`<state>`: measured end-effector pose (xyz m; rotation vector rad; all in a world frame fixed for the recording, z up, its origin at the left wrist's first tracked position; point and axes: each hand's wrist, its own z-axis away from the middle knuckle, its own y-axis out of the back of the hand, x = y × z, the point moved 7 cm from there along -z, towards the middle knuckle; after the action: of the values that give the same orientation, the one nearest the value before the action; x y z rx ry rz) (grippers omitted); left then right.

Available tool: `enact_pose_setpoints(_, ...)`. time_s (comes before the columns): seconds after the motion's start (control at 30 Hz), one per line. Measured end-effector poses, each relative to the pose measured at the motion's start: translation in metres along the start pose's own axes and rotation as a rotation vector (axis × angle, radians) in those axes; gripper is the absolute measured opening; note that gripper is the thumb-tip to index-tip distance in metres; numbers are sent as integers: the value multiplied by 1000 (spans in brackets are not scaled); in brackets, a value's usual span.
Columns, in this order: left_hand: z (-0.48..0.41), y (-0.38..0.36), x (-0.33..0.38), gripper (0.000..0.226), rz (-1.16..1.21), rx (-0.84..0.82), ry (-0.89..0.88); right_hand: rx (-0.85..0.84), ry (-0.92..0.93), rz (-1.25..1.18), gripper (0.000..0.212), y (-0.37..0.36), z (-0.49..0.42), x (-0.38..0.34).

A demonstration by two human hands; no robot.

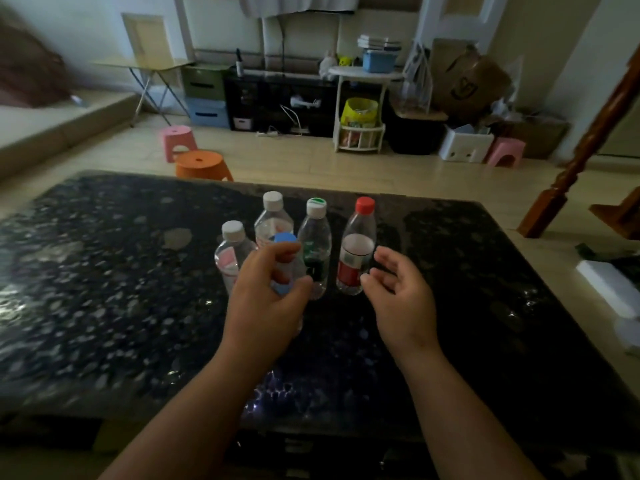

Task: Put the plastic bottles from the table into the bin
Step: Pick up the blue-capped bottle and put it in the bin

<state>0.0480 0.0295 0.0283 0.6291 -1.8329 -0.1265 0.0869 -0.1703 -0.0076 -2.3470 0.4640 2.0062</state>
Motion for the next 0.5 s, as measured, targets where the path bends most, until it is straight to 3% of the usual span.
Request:
enact_pose_setpoints(0.3, -12, 15, -39, 52, -20, -26, 111, -210, -88, 12, 53, -66, 9, 20)
enact_pose_setpoints(0.5, -18, -2, -41, 78, 2, -136, 120, -514, -117, 53, 90, -104, 16, 43)
